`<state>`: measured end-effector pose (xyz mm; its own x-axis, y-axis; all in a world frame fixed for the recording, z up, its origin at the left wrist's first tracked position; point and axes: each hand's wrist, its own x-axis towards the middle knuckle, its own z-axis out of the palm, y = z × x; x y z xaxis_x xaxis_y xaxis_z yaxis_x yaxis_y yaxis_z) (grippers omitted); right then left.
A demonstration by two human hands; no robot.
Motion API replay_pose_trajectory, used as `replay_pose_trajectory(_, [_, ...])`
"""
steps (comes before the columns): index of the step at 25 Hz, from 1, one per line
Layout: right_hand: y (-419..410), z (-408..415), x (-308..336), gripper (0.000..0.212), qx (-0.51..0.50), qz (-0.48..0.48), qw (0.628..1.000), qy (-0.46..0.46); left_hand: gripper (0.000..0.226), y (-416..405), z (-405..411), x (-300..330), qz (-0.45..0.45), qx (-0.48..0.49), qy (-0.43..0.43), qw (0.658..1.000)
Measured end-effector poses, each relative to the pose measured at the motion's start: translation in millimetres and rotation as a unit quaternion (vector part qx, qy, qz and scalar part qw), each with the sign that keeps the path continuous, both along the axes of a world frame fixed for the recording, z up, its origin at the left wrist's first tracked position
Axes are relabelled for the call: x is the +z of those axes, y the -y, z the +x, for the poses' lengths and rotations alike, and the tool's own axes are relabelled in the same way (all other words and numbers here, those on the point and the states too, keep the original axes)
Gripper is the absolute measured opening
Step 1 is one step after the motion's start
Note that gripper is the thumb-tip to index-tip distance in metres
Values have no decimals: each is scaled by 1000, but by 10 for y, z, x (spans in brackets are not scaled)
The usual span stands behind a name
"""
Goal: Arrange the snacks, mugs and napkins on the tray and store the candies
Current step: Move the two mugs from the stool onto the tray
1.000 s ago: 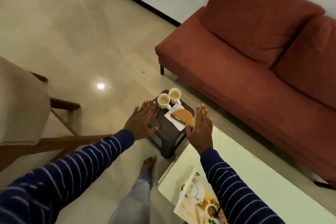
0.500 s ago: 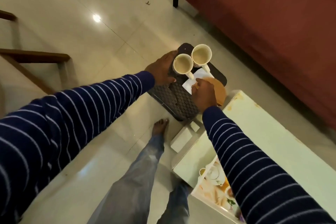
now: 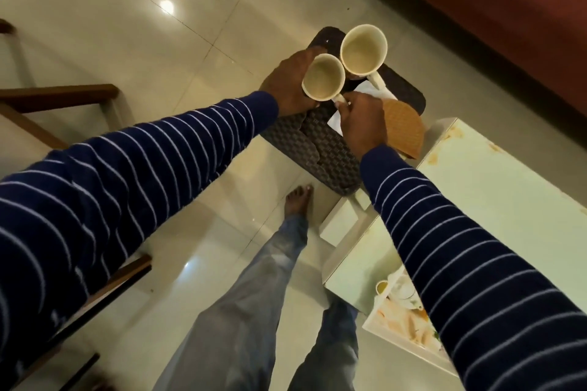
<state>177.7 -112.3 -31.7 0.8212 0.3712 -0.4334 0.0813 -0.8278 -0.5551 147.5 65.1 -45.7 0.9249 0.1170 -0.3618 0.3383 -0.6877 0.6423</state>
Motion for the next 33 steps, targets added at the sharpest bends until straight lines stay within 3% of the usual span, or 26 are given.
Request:
replay_pose_trajectory(7, [567,-931,463,19,-26,117,993,-11,84,248,-727,547,0,-89,123,988])
replay_pose_trajectory(11, [1431,-1907,685,16,-96,135,985,-55,79,1044,-1331,636,-52,-188,76,978])
replay_pose_trajectory(14, [2166,-2557,677,19,-162,73,980,-85,84,1859,-1649,516,-82,-258,-10,962])
replay_pose_trajectory(17, [2836,-2976,643,24,-222,38,970,-92,88,2649,-1807,359,-98,-330,-15,939])
replay_pose_trajectory(24, [3712,-3122,348,23,-304,12,951,-59,86,3803,-1701,29,-139,-392,-34,909])
replay_pose_trajectory(33, [3737,-3092,-165,25,-337,-12,937,-87,88,3956,-1628,-399,-116,-404,-85,903])
